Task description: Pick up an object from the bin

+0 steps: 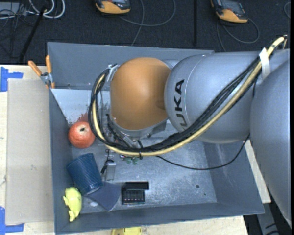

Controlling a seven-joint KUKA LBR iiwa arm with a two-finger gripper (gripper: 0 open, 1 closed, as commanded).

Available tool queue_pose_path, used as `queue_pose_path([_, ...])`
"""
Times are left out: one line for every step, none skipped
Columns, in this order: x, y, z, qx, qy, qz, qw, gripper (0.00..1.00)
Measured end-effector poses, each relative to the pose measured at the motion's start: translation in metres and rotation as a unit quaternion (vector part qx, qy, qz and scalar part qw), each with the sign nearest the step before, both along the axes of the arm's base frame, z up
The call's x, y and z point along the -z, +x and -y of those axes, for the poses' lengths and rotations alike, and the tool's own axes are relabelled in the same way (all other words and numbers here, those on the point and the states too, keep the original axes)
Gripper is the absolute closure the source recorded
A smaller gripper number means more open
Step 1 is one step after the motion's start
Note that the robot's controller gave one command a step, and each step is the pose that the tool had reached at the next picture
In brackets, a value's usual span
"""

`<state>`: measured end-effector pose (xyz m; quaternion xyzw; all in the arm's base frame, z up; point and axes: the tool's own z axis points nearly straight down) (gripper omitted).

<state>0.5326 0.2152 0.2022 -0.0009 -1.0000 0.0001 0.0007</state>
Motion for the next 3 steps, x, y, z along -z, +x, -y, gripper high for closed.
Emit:
queue_pose_path([0.072,-0.032,-0.008,0.056,0.0,0.002,0.9985,0.0])
queue_pose_path([0.134,-0.06,-0.008,0.128,0.0,0.0025,0.9917,0.0])
queue_pose_path([0.131,-0.06,0.004,0.078,0.002,0.0049,0.997,0.0])
